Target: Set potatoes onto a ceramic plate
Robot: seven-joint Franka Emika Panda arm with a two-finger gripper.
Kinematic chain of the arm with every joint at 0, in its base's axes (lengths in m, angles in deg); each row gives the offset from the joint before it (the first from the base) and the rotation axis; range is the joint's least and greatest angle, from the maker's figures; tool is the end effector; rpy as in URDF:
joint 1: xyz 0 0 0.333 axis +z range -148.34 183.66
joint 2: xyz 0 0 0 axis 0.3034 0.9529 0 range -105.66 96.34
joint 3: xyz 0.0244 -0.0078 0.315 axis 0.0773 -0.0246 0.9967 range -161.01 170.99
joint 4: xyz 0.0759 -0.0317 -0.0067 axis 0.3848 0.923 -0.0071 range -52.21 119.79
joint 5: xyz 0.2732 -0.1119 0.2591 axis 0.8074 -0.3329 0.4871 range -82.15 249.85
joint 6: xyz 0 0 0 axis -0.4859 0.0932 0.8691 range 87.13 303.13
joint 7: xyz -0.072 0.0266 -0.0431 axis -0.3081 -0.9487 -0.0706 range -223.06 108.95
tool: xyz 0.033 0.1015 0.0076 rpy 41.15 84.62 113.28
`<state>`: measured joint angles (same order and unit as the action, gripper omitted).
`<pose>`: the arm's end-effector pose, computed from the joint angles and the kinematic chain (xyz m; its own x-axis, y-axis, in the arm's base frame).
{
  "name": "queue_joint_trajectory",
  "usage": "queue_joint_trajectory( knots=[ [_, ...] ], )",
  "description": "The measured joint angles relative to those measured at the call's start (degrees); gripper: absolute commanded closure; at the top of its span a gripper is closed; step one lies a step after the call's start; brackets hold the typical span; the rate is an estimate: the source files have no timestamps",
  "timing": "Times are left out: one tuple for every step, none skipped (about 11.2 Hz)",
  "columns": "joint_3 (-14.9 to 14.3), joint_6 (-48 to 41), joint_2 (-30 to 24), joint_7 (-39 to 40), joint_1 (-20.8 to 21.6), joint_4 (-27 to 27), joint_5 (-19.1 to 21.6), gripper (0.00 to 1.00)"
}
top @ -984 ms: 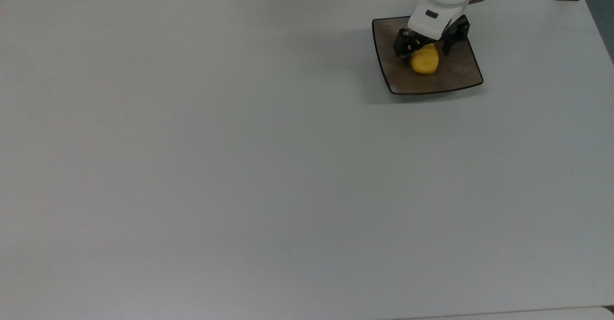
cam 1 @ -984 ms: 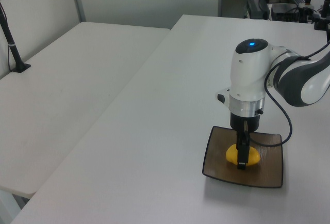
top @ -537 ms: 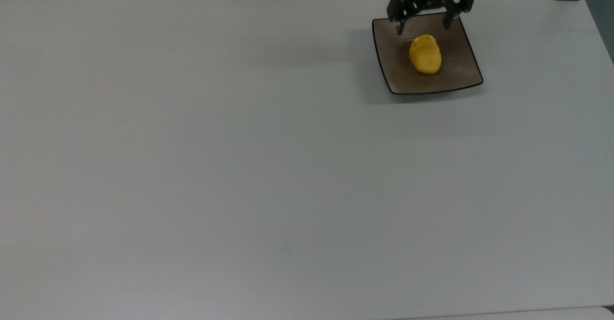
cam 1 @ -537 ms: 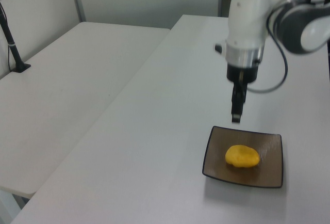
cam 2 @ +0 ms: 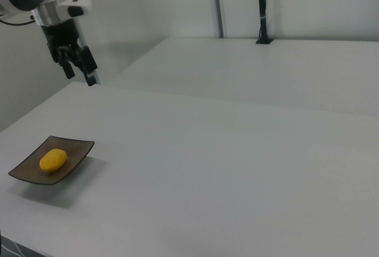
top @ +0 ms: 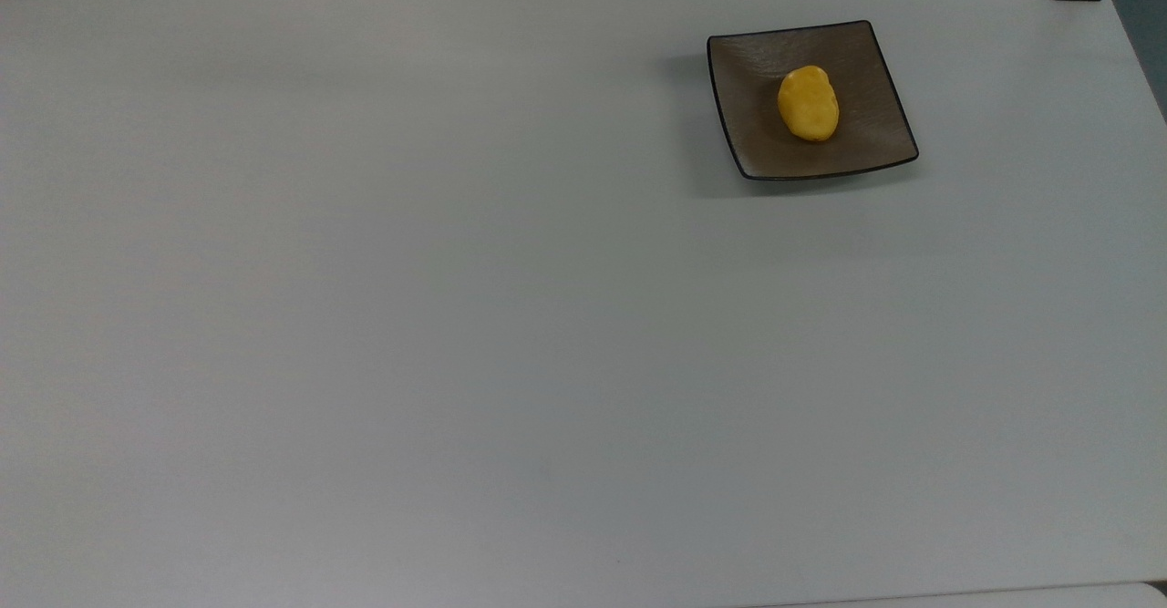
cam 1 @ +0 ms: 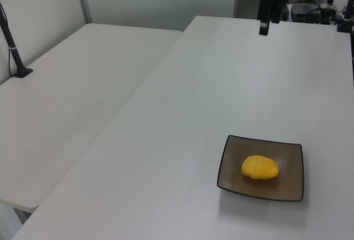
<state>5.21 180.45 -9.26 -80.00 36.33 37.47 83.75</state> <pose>0.5047 0.1726 0.6414 0.9961 -0.0711 0.0530 -0.0702 -0.9973 -0.0201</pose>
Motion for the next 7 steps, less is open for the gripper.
queue_joint_trajectory(
  knots=[
    [-1.31, -1.38, -0.65, 2.80, -1.35, 0.06, 0.10, 0.00],
    [-2.65, -1.62, -0.69, 7.18, -2.86, 0.39, 1.24, 0.00],
    [-3.58, -1.44, -0.46, 12.15, -4.24, 0.65, 2.28, 0.00],
    [-4.03, -0.08, -0.34, 16.62, -5.66, 0.98, 2.75, 0.00],
    [-4.09, 2.06, -0.29, 20.37, -6.77, 1.44, 2.93, 0.00],
    [-4.10, 4.09, -0.24, 23.78, -7.49, 2.04, 2.94, 0.00],
    [-4.10, 5.20, -0.22, 25.63, -7.86, 2.59, 2.94, 0.00]
  ],
)
